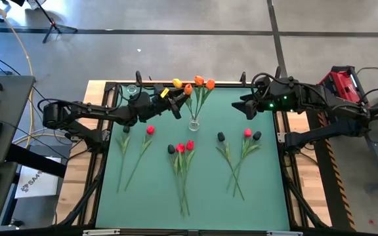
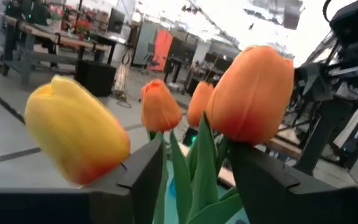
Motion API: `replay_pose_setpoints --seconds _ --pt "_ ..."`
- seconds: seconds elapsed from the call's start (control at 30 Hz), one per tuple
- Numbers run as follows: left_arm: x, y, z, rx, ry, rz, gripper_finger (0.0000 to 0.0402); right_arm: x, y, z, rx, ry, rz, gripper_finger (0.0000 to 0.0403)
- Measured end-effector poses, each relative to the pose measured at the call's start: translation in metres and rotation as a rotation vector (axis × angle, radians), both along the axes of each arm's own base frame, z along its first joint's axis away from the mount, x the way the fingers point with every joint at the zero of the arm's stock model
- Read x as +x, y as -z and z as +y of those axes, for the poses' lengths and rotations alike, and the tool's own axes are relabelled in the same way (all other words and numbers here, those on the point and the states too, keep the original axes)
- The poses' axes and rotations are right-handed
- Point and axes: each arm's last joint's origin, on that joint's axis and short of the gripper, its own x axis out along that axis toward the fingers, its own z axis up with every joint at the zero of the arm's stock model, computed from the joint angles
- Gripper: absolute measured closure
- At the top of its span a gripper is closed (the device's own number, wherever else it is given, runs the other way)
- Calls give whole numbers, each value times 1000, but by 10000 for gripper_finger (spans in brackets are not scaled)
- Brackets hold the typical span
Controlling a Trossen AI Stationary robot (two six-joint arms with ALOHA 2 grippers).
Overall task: Sort flowers into vase by color
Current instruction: Put the orange tulip into the right transparent vase
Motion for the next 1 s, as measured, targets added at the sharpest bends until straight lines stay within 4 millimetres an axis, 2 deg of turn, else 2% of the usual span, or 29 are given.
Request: replay_pose_setpoints --seconds 0.17,0.47,0.67,0.87,1.0 --pt "-7 -6 -3 -5 46 36 205 0 0 0 0 1 1 93" --pt "-28 -17 -8 -22 45 140 203 -1 1 0 -2 11 17 93" --pt "-22 -18 -5 -69 36 148 203 -1 1 -1 -14 40 17 93" --pt "-17 -30 -9 -48 37 199 204 -1 1 -1 -13 41 18 93" --pt "-17 -47 -8 1 8 224 209 -1 1 -1 -13 41 18 93"
